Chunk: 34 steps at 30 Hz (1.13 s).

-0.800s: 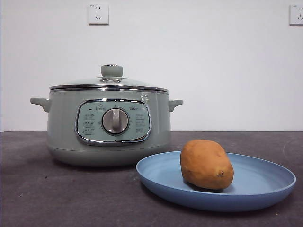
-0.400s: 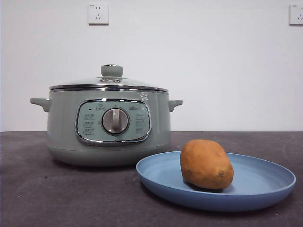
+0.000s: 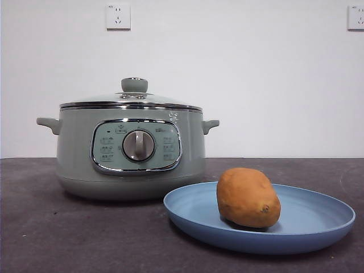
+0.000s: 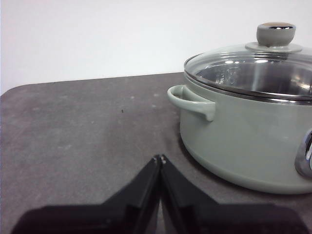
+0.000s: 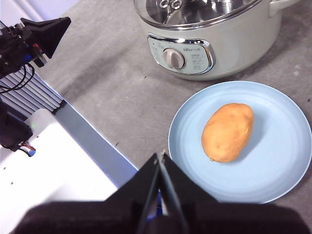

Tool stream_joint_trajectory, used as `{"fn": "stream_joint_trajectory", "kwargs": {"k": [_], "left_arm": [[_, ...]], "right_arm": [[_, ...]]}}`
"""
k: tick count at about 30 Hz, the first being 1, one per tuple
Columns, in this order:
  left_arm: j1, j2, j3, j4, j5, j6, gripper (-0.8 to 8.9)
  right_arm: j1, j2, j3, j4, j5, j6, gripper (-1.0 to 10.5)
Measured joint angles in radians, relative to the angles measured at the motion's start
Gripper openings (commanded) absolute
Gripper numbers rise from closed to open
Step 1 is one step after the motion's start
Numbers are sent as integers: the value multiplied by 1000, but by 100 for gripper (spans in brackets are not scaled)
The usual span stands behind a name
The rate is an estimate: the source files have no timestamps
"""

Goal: Take the potato out from the steamer,put the potato on the plate,close the lid

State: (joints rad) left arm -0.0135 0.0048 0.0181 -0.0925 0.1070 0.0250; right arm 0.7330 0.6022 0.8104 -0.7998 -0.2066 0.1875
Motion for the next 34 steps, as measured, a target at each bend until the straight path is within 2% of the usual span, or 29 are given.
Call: {"fn": "stream_joint_trajectory", "kwargs": {"k": [6, 34], "left_arm": [[0, 0, 0, -85, 0, -11, -3], [0, 0, 0, -86, 0, -12, -3]], "right_arm": [[0, 0, 0, 0, 0, 0, 1], [0, 0, 0, 0, 0, 0, 1]]}}
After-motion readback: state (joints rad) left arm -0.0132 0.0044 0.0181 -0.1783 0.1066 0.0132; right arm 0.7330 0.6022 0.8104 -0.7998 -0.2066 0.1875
